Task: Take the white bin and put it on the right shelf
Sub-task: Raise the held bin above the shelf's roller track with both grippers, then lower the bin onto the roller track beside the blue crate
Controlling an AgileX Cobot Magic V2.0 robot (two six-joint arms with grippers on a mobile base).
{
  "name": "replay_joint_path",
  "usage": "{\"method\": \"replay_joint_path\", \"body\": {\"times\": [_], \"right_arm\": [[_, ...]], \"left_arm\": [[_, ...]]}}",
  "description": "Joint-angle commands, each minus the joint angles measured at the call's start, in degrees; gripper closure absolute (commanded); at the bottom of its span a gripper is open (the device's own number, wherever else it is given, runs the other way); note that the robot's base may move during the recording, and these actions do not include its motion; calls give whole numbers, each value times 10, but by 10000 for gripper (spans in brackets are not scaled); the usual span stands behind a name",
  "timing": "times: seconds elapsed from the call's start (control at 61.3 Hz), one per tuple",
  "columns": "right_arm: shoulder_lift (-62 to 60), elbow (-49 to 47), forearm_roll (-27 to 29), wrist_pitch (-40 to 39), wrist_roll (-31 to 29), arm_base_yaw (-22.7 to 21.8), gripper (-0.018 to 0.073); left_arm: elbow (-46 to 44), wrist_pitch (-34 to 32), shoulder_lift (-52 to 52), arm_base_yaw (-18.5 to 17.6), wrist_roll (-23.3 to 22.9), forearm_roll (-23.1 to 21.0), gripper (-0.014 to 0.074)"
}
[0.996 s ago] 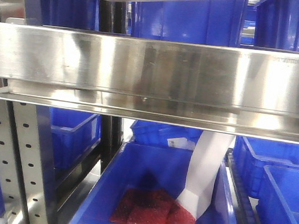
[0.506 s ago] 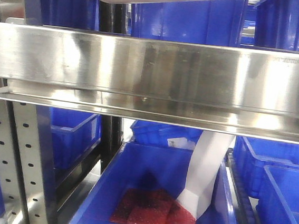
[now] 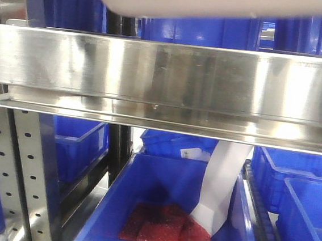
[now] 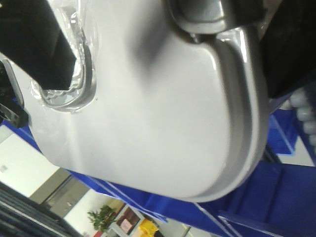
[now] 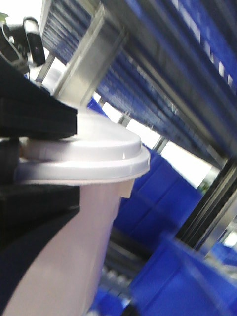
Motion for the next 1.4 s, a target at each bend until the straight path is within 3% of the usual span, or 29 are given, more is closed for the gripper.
{"method": "replay_joint_path", "body": {"times": [0.0, 0.277, 0.392, 0.457, 0.571, 0.604, 0.702, 0.963, 1.11, 1.387], "right_arm": [[9, -19, 53, 101, -23, 15, 440], [64, -19, 53, 96, -73, 15, 419], [78, -19, 52, 98, -87, 15, 284], [81, -19, 49, 95, -103, 15, 128], [81, -19, 36, 74, -130, 15, -52], [81, -19, 32, 67, -145, 15, -87], [81, -29, -1, 33, -189, 15, -76], [79, -111, -194, -72, -211, 15, -75], [73, -149, -232, -75, -208, 15, -75], [39, -158, -267, -97, -208, 15, -75]], "left_arm": [[-27, 59, -6, -28, -2, -82, 722], [-27, 56, 68, -28, 40, -80, 696], [-27, 56, 76, -28, 62, -78, 577], [-27, 56, 76, -28, 78, -78, 461], [-28, 53, 76, -28, 105, -76, 251], [-28, 51, 76, -28, 112, -72, 207], [-28, 47, 76, -28, 136, -56, 123], [-40, 31, 74, -28, 158, 9, 118], [-81, 34, 67, -28, 153, 76, 118], [-137, 36, 36, -28, 142, 140, 123]]}}
